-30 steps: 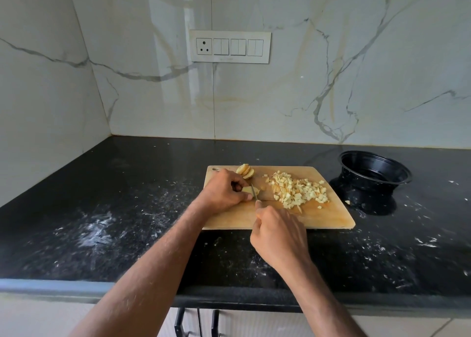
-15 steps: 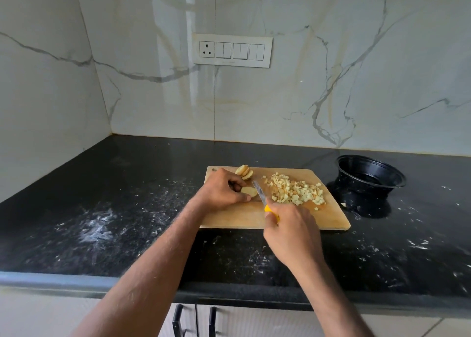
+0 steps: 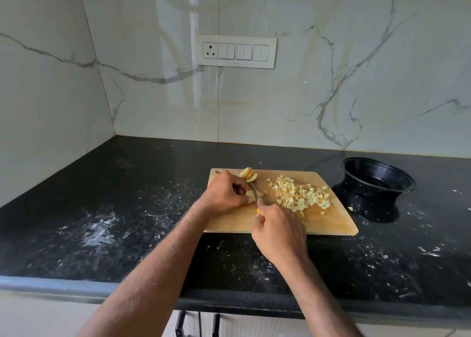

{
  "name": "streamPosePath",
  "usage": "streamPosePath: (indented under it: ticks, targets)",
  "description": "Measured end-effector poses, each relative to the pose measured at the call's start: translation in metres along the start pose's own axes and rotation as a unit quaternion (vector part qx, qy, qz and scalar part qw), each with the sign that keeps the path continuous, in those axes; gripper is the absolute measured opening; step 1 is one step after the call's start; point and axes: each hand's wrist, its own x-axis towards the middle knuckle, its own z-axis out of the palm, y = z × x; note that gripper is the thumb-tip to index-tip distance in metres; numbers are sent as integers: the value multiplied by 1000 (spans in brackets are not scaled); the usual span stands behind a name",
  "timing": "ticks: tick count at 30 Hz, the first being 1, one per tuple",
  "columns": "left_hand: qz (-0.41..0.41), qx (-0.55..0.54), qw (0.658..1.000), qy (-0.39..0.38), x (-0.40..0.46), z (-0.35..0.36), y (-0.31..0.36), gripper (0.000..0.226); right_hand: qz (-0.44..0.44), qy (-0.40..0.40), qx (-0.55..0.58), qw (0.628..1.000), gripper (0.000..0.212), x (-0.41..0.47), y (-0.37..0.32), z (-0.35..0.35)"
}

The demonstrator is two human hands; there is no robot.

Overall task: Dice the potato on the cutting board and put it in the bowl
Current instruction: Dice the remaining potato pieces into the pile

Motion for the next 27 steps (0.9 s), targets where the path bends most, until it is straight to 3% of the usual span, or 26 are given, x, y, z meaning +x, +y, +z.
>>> streamPosePath:
  ticks: [7, 18, 23, 27]
  targets:
    - [12, 12, 1000, -4, -1, 0, 1, 16, -23, -32, -34, 999, 21, 7, -9, -3]
    - [-11, 25, 1000, -3, -1, -1, 6, 20, -30, -83, -20, 996, 34, -27, 8, -27]
    - [-9, 17, 1000, -2, -2, -4, 6, 22, 24, -35, 51, 998, 28, -29, 22, -44]
    - [-13, -8, 1000, -3, -2, -8, 3, 23, 17, -5, 75, 997, 31, -14, 11, -33]
